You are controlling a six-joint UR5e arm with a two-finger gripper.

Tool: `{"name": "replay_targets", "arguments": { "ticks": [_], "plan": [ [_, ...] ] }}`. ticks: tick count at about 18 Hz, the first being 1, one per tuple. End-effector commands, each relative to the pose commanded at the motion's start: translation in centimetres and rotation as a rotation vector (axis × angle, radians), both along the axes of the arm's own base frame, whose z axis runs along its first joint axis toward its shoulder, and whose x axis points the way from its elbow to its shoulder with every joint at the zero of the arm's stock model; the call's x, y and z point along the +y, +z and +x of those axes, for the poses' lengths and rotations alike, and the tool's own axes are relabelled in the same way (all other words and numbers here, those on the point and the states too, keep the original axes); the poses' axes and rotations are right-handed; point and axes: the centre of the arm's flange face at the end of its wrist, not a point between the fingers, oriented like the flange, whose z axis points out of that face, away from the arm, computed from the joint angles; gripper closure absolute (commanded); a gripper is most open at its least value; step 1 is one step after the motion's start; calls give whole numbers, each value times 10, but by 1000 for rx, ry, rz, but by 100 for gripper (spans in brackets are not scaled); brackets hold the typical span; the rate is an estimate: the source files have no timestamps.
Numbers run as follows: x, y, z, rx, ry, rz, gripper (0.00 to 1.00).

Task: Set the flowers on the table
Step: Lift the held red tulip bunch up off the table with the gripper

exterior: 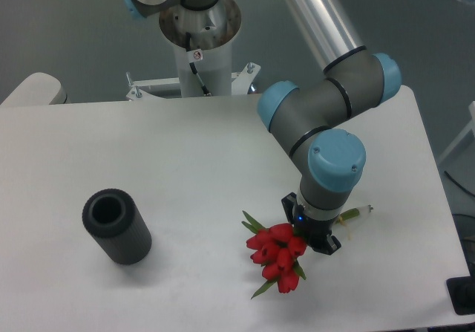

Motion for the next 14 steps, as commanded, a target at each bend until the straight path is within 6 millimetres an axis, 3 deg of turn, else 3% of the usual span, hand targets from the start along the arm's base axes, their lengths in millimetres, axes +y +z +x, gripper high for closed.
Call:
{"name": "replay_targets", "arguments": {
  "ticks": [7,14],
  "plan": [
    [-3,1,8,-11,-3,-8,89],
    [-26,14,36,-30,-60,-15,90]
  ]
}}
